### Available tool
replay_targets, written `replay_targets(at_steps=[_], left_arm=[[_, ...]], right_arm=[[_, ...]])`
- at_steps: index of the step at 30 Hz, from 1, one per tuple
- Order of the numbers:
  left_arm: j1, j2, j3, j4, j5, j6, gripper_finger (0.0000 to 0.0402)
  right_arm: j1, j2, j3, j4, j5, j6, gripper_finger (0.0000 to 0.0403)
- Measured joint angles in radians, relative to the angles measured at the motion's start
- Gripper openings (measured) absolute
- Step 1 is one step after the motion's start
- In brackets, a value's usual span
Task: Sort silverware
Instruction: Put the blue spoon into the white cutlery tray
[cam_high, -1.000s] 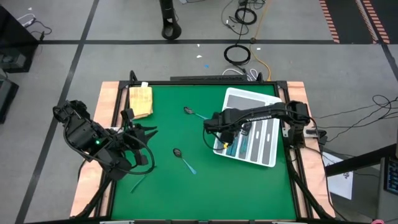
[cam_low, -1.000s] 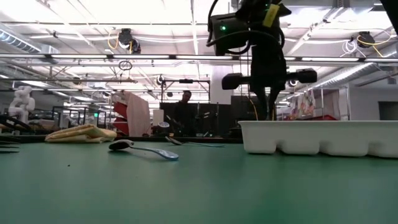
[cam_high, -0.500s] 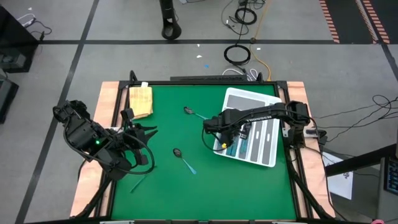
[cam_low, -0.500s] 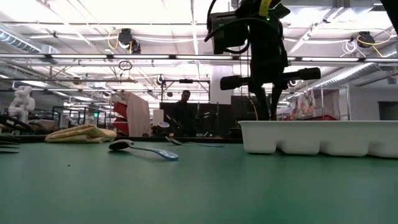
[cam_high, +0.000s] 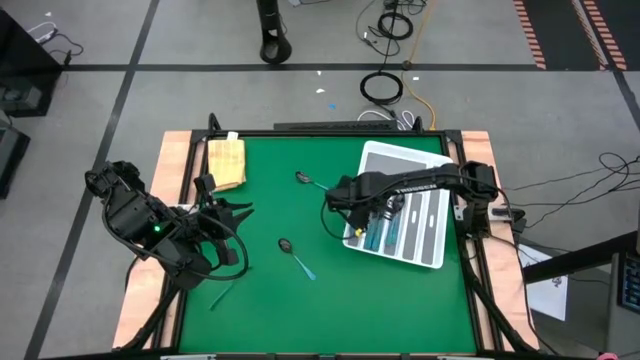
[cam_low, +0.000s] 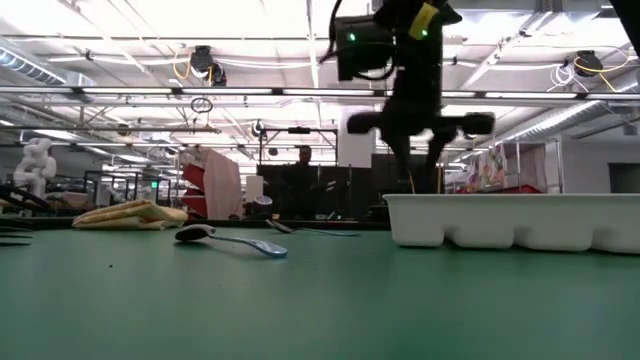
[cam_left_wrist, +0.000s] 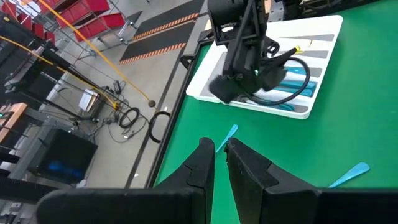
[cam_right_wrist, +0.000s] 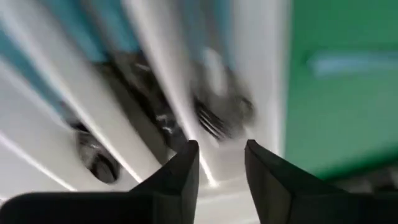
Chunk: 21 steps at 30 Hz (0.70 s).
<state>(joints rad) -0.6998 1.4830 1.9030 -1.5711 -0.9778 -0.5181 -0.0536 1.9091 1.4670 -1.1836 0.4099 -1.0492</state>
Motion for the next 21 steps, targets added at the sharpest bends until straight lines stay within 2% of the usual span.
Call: replay_targets(at_steps=[3, 5, 7, 9, 11, 13, 16, 21], left_arm=[[0.000, 0.000, 0.000, 0.000, 0.000, -0.028, 0.0052], [0.000, 0.000, 0.000, 0.000, -0.018, -0.083, 0.0052], [0.000, -0.001, 0.000, 0.000, -0.041, -0.146, 0.0052], [-0.008, -0.001, 0.000, 0.000, -0.045, -0.193, 0.0052], [-0.022, -0.001, 0.000, 0.000, -0.045, -0.220, 0.0052], [-0.037, -0.001, 0.000, 0.000, -0.045, -0.229, 0.0052], [-0.060, -0.001, 0.000, 0.000, -0.045, -0.235, 0.0052], [-0.108, -0.001, 0.000, 0.000, -0.045, -0.248, 0.0052]], right_arm=[[0.000, -0.004, 0.084, -0.037, -0.003, 0.130, 0.0124], [-0.002, -0.008, 0.171, -0.036, -0.100, 0.292, 0.0125], [-0.001, -0.013, 0.257, 0.020, -0.260, 0.553, 0.0125], [0.002, -0.015, 0.312, 0.146, -0.418, 0.886, 0.0125], [0.020, -0.015, 0.325, 0.280, -0.493, 1.132, 0.0125], [0.057, -0.006, 0.316, 0.392, -0.457, 1.250, 0.0125], [0.121, 0.036, 0.304, 0.506, -0.376, 1.343, 0.0125], [0.192, 0.126, 0.302, 0.524, -0.255, 1.486, 0.0125]])
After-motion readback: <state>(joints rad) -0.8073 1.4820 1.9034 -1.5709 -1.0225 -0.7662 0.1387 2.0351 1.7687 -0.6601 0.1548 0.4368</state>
